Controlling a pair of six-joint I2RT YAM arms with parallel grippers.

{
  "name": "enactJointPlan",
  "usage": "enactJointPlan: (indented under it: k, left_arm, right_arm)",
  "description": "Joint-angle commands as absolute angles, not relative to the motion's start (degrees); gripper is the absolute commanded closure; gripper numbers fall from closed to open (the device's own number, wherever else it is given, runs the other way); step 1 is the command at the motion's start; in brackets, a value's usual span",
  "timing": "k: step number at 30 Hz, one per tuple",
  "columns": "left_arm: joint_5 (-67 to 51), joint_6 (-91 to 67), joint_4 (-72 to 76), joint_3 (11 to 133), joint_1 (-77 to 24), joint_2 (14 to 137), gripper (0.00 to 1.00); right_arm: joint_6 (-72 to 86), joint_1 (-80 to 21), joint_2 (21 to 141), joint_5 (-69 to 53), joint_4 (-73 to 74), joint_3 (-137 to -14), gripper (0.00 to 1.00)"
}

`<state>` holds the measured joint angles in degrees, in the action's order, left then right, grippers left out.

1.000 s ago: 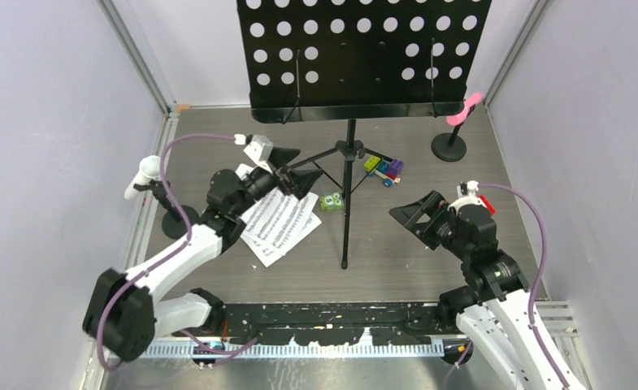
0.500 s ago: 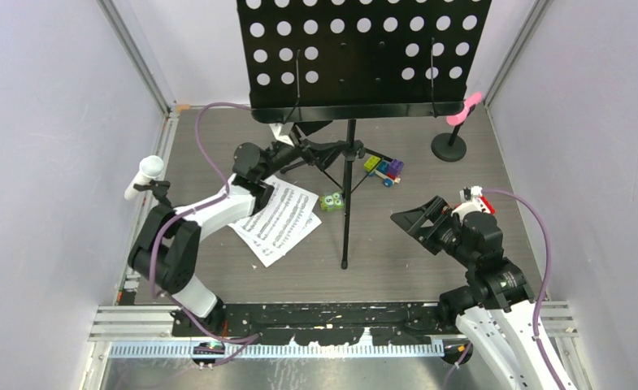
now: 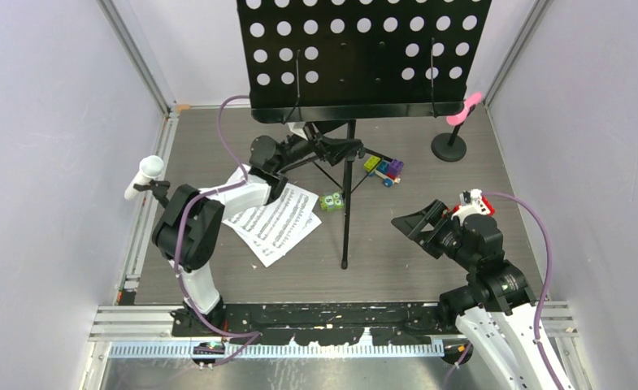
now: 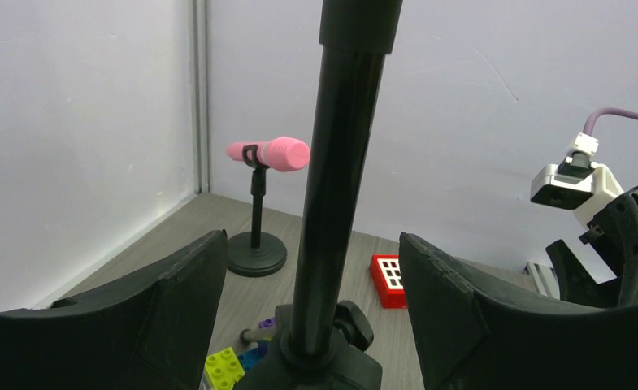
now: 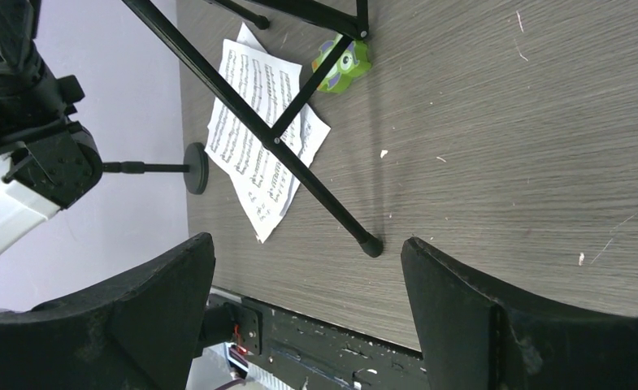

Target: Pack up the instrument practice props

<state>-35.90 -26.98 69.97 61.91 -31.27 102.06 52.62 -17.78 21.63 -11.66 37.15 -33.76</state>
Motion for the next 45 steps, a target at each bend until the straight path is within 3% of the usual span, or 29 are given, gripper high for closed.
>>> enactJointPlan:
  k: [1,11,16,25,28,45]
  left_arm:
    - [-38.33,-28.8,74.51,66.5,-31.55,103.39,0.24]
    - [-40.24,-29.49,71.25,70.7,-31.68,106.39,0.4]
    - [-41.06,-29.32,68.81,71.65,-32.05,106.7,0.51]
    - [-43.69,-28.53,62.14,72.24,-32.44,105.69,0.86]
    - [-45.06,-28.2,60.38,72.29,-32.47,104.94,1.0]
    - [-50.57,-27.07,57.39,71.13,-32.45,103.01,1.0]
  right_arm:
    - [51.88,-17.58,21.33,-11.43,36.83,-34.86,0.11]
    - [54.09,-17.58,22.42,-10.43,35.22,-34.97,0.11]
    - [56.8,-17.58,29.55,-11.34,32.91,-38.68,0.13]
    - [62.17,-17.58,44.73,-16.23,18.46,-42.0,0.13]
    - [67.62,-17.58,49.07,-19.93,10.35,-41.87,0.17]
    - [71.11,-14.62,63.52,-25.78,-8.97,-47.01,0.42]
